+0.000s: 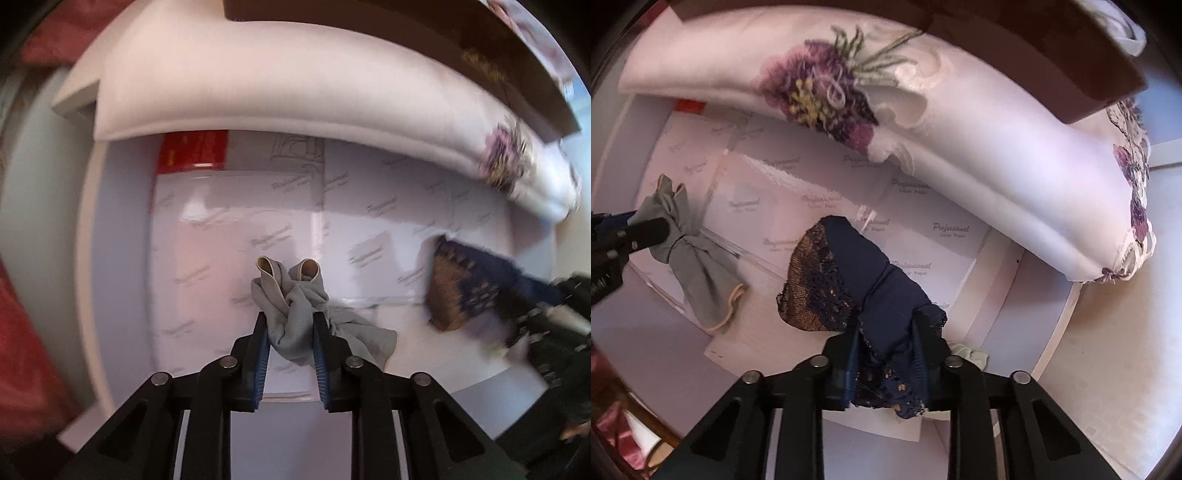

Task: Organize soft objects
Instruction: 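Grasp the grey-blue cloth with the left tool while the right tool holds the navy socks, then carry the navy socks into the gold tray and open the right tool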

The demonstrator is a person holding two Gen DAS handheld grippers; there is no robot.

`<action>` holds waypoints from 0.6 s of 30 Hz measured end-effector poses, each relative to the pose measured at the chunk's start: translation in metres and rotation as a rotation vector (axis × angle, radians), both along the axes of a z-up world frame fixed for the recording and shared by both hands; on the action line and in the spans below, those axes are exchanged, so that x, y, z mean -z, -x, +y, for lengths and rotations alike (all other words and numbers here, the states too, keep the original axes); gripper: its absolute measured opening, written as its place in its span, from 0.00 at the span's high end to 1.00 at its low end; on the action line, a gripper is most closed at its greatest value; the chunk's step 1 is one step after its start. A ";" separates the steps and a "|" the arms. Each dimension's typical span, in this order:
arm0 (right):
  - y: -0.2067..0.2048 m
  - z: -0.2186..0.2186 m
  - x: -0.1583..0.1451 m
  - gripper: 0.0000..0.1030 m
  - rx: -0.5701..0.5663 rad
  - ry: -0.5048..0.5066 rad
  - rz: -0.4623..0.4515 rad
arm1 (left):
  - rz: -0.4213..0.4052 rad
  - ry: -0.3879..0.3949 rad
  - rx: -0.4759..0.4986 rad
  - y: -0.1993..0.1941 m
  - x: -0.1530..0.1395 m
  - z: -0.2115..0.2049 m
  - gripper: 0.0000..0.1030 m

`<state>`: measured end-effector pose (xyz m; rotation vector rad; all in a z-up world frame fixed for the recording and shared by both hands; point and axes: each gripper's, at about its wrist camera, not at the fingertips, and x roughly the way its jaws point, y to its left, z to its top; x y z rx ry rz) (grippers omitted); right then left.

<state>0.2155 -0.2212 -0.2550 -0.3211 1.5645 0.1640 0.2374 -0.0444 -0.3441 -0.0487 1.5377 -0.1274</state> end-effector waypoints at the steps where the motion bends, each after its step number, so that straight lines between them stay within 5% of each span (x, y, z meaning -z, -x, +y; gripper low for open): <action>1: 0.002 0.001 -0.005 0.79 0.006 -0.034 -0.001 | 0.003 -0.010 0.007 0.000 -0.001 0.005 0.80; 5: 0.015 0.004 -0.027 0.79 0.015 -0.114 -0.018 | 0.001 -0.070 0.059 0.007 0.012 -0.002 0.80; 12: 0.039 -0.008 -0.084 0.79 0.147 -0.345 -0.138 | -0.052 -0.054 0.073 0.015 0.012 -0.005 0.79; 18: 0.049 -0.006 -0.106 0.79 0.215 -0.394 -0.211 | -0.060 -0.042 0.061 0.017 0.015 -0.008 0.79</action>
